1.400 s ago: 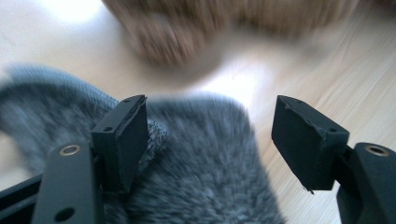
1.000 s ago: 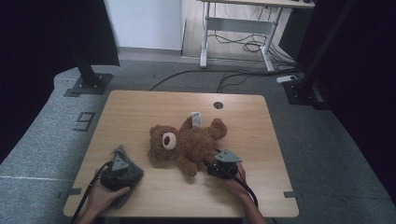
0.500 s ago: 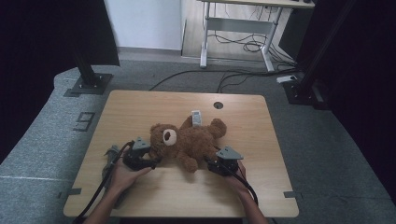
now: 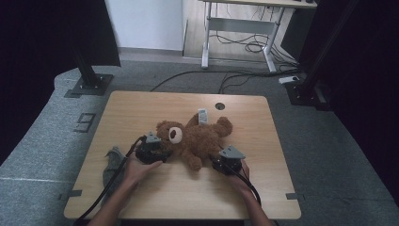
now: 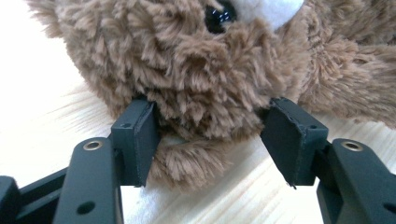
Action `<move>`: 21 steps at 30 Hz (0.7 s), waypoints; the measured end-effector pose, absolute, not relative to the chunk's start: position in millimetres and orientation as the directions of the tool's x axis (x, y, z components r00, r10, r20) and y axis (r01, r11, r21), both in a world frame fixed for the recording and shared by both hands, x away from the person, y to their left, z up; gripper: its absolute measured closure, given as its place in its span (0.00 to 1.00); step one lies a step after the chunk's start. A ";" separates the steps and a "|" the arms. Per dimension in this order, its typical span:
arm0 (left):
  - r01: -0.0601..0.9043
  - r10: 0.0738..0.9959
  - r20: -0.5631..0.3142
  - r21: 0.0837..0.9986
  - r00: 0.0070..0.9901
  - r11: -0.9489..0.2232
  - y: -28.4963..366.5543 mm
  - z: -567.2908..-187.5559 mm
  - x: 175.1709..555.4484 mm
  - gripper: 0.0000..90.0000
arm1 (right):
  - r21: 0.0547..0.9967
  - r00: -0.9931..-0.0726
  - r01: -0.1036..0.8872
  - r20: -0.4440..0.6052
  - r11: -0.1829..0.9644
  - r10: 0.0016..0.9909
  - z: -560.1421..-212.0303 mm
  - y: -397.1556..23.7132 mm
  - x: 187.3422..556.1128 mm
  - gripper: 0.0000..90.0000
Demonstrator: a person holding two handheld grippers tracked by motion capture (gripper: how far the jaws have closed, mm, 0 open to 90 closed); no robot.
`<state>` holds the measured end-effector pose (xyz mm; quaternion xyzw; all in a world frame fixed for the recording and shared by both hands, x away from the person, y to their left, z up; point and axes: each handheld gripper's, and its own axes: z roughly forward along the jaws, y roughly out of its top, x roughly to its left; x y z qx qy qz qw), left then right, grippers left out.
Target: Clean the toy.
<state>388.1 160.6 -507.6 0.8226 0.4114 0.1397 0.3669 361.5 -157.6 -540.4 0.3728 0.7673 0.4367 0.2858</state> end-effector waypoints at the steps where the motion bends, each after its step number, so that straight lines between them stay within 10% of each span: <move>1: 0.579 0.781 -0.079 0.718 0.620 -0.387 160.8 -508.7 389.6 0.42 | 0.883 -0.557 0.322 -0.115 0.342 0.823 -539.9 -158.1 363.9 0.53; 10: 0.586 0.779 -0.099 0.719 0.619 -0.374 155.7 -510.4 403.8 0.42 | 0.873 -0.539 0.340 -0.123 0.349 0.833 -538.1 -163.9 372.7 0.51; 21: 0.431 0.771 -0.015 0.836 0.637 -0.340 183.4 -464.3 349.0 0.36 | 0.934 -0.578 0.265 -0.045 0.240 0.815 -510.1 -175.9 344.7 0.19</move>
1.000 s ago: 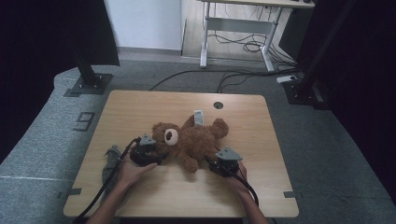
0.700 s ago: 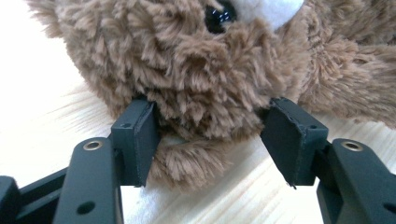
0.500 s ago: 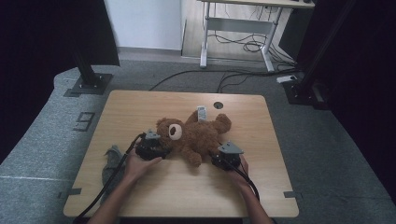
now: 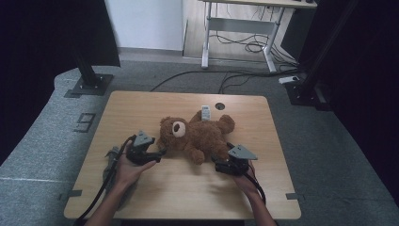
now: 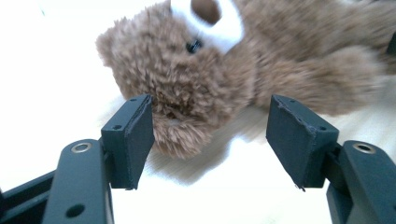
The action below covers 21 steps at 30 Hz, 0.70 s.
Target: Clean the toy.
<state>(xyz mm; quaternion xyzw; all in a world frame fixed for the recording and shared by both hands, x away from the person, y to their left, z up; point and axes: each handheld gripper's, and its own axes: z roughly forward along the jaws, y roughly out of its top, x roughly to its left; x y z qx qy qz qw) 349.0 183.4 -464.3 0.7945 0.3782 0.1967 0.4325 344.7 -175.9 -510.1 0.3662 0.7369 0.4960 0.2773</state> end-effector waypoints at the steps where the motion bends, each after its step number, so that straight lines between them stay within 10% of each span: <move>1: 0.411 0.766 -0.016 0.851 0.643 -0.327 188.1 -460.1 341.3 0.36 | 0.938 -0.583 0.255 -0.046 0.236 0.811 -507.7 -176.9 340.0 0.18; 21: 0.441 0.738 -0.044 0.825 0.674 -0.354 225.1 -492.9 278.7 0.36 | 0.943 -0.556 0.291 0.026 0.164 0.831 -534.2 -231.9 281.4 0.24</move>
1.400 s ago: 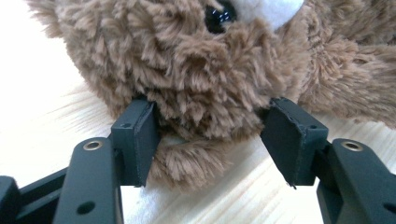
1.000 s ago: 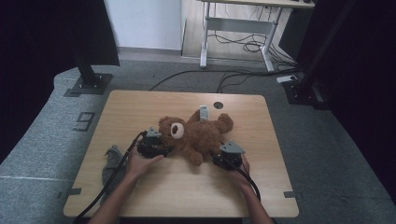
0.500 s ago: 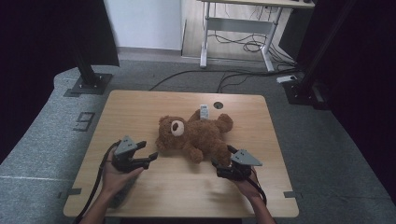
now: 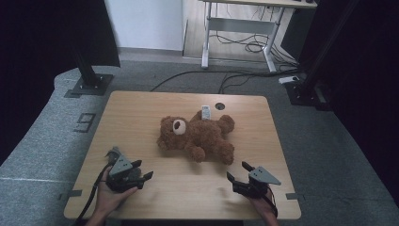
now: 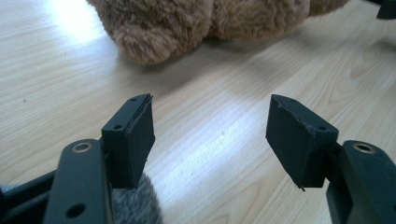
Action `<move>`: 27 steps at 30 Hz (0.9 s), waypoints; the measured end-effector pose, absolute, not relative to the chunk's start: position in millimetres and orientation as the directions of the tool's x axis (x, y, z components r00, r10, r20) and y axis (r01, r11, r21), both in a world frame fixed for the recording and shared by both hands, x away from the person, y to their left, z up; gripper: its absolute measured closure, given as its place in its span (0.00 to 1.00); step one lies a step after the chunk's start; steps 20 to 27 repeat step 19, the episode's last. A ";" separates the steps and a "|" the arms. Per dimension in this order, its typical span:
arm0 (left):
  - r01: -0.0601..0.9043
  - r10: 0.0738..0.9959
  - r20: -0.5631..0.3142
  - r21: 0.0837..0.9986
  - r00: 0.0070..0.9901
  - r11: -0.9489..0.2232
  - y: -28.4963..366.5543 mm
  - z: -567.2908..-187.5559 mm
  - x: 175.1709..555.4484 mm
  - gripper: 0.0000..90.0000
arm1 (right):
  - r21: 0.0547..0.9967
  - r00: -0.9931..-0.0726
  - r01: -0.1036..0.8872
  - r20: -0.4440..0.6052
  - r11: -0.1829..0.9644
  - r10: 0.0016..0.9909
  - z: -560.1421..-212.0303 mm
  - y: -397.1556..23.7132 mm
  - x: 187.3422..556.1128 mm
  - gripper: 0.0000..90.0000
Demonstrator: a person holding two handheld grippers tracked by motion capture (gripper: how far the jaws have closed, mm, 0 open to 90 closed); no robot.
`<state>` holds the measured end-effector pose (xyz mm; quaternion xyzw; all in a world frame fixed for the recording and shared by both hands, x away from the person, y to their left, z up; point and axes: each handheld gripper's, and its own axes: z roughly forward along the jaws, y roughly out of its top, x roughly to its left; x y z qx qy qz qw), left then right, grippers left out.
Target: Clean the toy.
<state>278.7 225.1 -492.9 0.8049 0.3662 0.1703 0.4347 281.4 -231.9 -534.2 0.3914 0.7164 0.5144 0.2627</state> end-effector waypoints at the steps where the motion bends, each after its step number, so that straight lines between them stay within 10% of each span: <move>1: 0.441 0.736 -0.041 0.823 0.676 -0.359 225.9 -493.8 277.0 0.36 | 0.940 -0.557 0.295 0.022 0.173 0.830 -537.3 -232.9 279.6 0.24; 27: 0.449 0.738 -0.072 0.832 0.670 -0.326 239.5 -495.8 272.3 0.36 | 0.926 -0.511 0.338 0.027 0.171 0.859 -547.3 -245.0 282.7 0.25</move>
